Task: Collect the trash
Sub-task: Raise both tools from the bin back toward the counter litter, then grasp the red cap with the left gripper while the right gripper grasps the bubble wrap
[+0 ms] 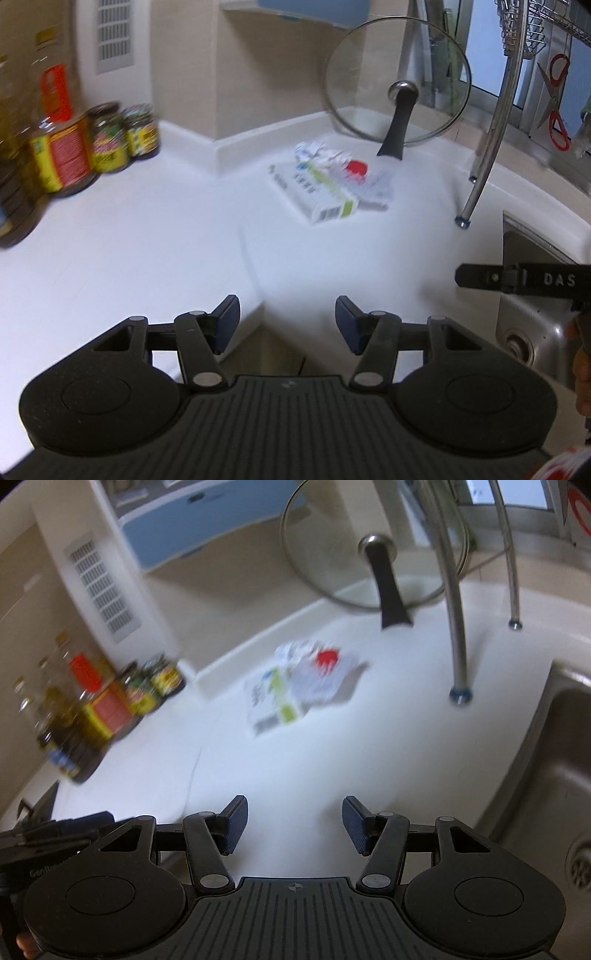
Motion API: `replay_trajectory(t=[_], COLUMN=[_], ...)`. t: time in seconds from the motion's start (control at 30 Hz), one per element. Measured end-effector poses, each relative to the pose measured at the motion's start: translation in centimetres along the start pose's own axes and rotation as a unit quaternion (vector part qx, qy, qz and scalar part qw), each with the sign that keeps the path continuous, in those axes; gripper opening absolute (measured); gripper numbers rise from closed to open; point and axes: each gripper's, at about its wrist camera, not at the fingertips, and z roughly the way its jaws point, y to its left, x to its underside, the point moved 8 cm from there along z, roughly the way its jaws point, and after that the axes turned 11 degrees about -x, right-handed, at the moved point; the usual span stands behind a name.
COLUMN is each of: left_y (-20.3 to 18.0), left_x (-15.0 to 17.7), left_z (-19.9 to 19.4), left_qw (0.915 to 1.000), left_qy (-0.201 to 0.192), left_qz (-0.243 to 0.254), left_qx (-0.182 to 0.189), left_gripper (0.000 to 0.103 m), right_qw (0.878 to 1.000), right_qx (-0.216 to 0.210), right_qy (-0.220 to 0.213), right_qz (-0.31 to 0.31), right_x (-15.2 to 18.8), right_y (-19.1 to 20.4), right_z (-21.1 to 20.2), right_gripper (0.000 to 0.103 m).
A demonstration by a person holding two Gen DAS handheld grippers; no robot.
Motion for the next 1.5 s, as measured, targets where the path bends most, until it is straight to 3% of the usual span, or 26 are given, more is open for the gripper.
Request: replay_trajectory(t=[0.4,0.77,1.07,1.5], left_y=[-5.2,-9.0,-12.7,-16.1], left_x=[-7.2,-12.0,-14.1,-14.9], left_z=[7.2,14.3,19.2,23.8], left_qw=[0.9987,0.9959,0.9917,0.9845], left_qy=[-0.027,-0.036,-0.033,-0.023], left_qz=[0.038,0.071,0.106,0.155], left_qx=[0.023,0.041,0.066,0.079], left_gripper=[0.051,0.04,0.033,0.034], right_qw=[0.999,0.994,0.988,0.985], right_qx=[0.028,0.066,0.091,0.096], right_qy=[-0.044,-0.086,-0.107,-0.108], right_qz=[0.001,0.034,0.06,0.09], right_x=[-6.9,-11.3,-13.2,-13.7], right_y=[-5.0,-8.4,-11.2,-13.5], right_z=[5.2,10.3,12.9,14.7], right_gripper=[0.057,0.057,0.057,0.057])
